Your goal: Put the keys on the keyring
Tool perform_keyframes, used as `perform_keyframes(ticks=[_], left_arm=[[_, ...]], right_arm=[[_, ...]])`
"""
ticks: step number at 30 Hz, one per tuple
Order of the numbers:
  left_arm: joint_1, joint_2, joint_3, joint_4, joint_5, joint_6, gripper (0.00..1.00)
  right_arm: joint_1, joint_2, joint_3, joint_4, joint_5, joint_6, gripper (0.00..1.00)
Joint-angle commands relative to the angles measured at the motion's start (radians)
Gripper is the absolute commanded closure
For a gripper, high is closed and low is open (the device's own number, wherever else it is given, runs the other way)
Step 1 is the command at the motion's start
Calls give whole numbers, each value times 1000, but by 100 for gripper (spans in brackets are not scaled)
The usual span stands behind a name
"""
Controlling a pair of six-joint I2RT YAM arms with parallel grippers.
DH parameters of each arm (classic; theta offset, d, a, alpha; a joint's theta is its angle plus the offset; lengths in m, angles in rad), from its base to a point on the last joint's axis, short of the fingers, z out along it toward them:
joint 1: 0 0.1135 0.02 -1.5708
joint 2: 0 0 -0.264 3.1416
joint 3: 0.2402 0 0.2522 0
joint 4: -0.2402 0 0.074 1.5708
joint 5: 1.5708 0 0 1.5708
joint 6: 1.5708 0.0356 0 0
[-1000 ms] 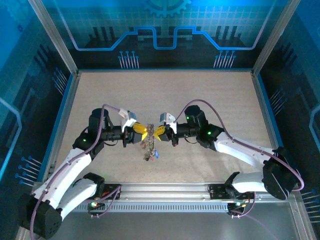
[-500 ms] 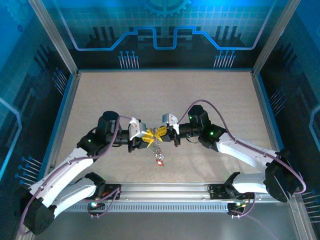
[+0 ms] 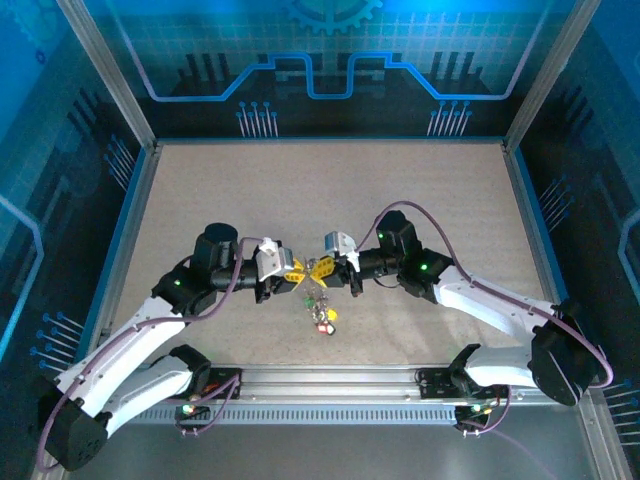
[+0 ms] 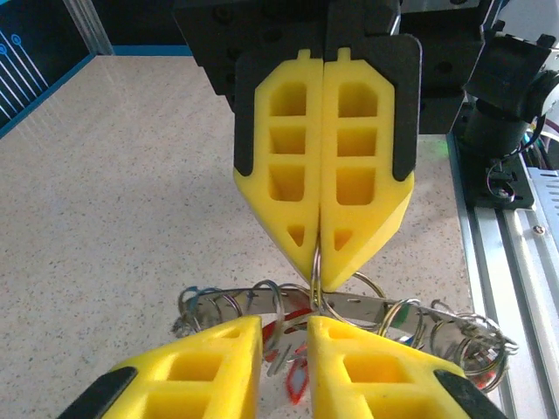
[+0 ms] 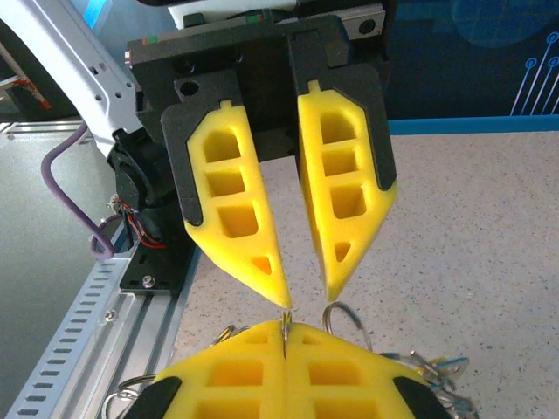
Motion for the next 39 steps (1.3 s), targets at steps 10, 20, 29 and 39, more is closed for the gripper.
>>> perform_keyframes(ticks=[10,20,29,39], left_arm=[[-6,44,30,2,64,-43,71],[-6,40,38,25,57,-49,77],[-6,35,31,22,91,-56,78],[-7,41,38,23,126,-62,72]], right_arm=[[20,-68,9,14,76,-31,100],[55,-55,27,-30,116,-74,100],[61,-54,29,-30,131,-77,100],[75,-54,31,-34,162,-90,100]])
